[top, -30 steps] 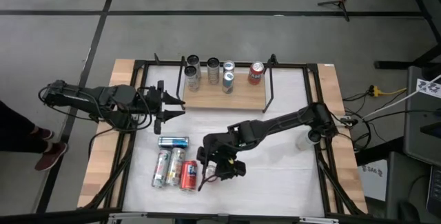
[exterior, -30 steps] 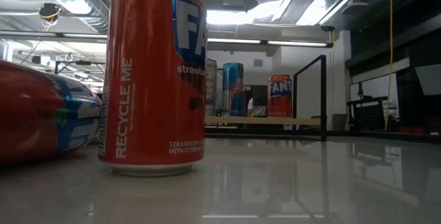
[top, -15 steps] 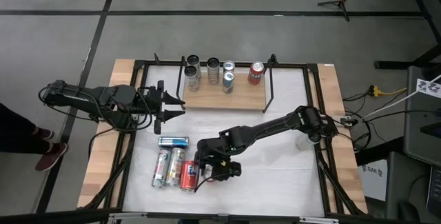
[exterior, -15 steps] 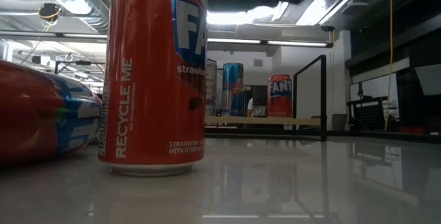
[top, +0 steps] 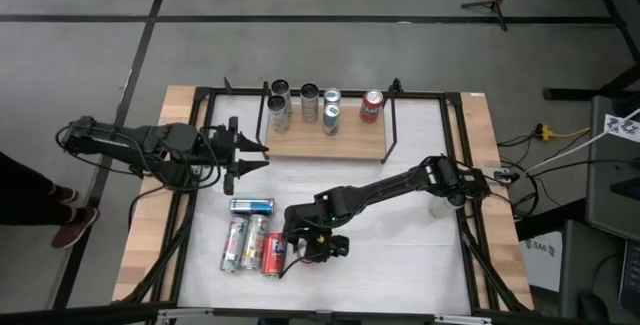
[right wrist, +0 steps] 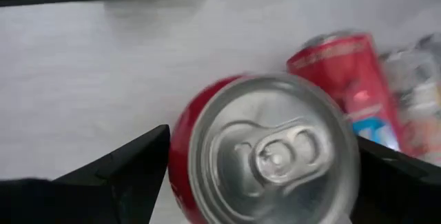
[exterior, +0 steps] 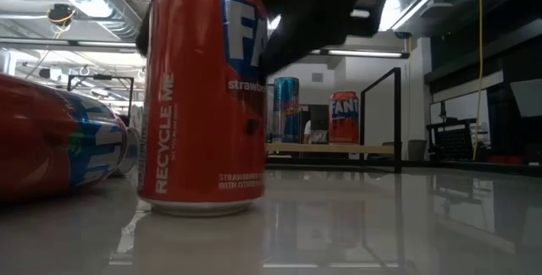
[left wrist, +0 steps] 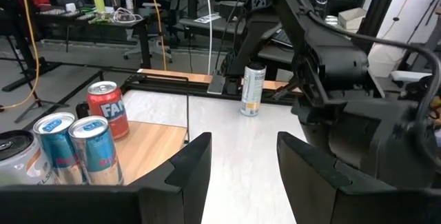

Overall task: Place canned beverage on shelf
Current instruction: Put the right red soda can on the shelf

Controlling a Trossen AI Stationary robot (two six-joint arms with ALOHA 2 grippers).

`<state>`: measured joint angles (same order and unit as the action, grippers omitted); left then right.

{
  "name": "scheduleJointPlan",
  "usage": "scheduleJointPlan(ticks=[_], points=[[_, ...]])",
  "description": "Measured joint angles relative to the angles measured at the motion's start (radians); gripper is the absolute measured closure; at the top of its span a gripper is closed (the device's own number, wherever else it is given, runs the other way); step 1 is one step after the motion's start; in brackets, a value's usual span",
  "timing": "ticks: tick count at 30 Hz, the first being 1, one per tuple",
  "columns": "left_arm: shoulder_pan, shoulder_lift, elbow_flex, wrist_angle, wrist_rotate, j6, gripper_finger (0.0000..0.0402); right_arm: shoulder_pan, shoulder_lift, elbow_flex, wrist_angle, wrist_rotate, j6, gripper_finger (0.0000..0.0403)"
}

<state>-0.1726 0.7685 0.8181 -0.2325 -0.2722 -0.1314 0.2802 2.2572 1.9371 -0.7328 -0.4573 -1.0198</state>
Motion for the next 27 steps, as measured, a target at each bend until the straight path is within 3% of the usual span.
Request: scheduleJointPlan(ticks=[6, 14, 23, 27], points=[[0.0, 0.0, 0.0, 0.0, 0.0, 0.001, 0.0243, 0.0, 0.008, -0.001, -0.001, 0.009, 0.135, 0.0047], [0.0, 0.0, 0.0, 0.0, 0.0, 0.002, 0.0243, 0.001, 0.008, -0.001, -0.004, 0.116, 0.212, 0.0048], [0.0, 0.0, 0.0, -0.001, 0.0, 0.002, 0.0243, 0.001, 0.008, -0.001, -0.003, 0.131, 0.213, 0.0109], [0.0, 0.0, 0.0, -0.001, 0.0, 0.002, 0.0243, 0.001, 0.007, -0.001, -0.003, 0.131, 0.213, 0.0111]])
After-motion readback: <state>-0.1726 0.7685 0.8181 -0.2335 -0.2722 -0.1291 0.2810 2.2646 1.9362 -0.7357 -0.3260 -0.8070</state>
